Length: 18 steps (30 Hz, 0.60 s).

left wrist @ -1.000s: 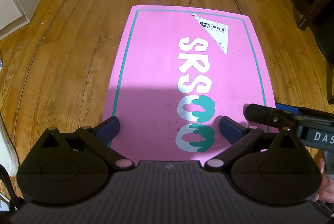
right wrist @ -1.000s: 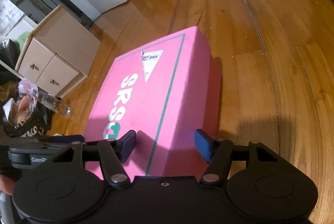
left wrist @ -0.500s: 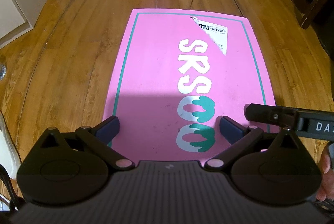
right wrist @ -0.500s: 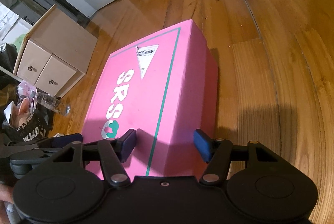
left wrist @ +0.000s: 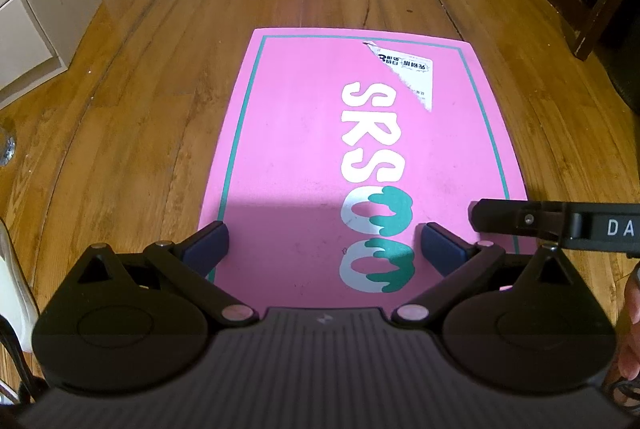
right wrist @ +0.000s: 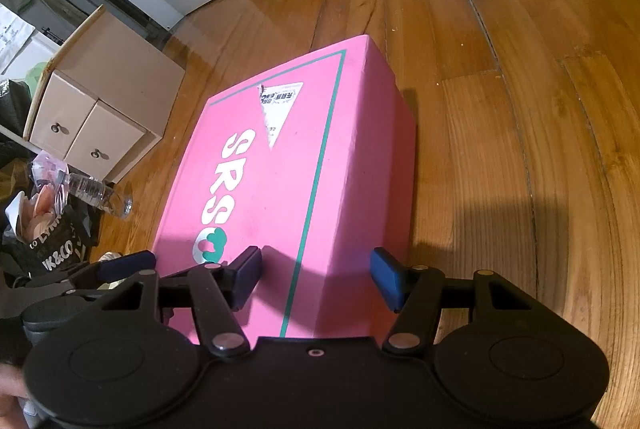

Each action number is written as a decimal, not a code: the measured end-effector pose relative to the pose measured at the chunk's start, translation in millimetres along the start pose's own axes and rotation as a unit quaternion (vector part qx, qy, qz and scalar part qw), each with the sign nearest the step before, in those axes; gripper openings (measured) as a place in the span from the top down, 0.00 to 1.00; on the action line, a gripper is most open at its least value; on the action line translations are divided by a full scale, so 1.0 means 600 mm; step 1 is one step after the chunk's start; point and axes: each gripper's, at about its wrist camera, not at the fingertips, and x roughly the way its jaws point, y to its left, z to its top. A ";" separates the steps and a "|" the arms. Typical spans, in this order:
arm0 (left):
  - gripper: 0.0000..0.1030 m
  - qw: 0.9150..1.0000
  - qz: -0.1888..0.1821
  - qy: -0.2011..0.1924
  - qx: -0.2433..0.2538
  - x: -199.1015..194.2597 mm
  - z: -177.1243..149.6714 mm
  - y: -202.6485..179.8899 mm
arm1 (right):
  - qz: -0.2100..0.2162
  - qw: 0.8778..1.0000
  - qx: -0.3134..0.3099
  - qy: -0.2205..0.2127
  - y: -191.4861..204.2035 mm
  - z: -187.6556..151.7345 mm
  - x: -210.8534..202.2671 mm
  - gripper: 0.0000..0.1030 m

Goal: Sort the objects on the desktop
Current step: 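Lower the lid onto the box rim and press it down with both grippers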

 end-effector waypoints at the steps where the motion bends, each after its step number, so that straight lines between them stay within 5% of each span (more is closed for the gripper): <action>1: 0.00 1.000 0.000 -0.001 0.001 0.000 0.000 0.000 | -0.001 1.000 -0.001 0.001 0.000 0.000 0.000 0.37; 18: 0.00 1.000 -0.007 -0.019 0.023 0.005 0.002 0.005 | -0.009 1.000 -0.012 0.000 0.001 0.002 0.005 0.33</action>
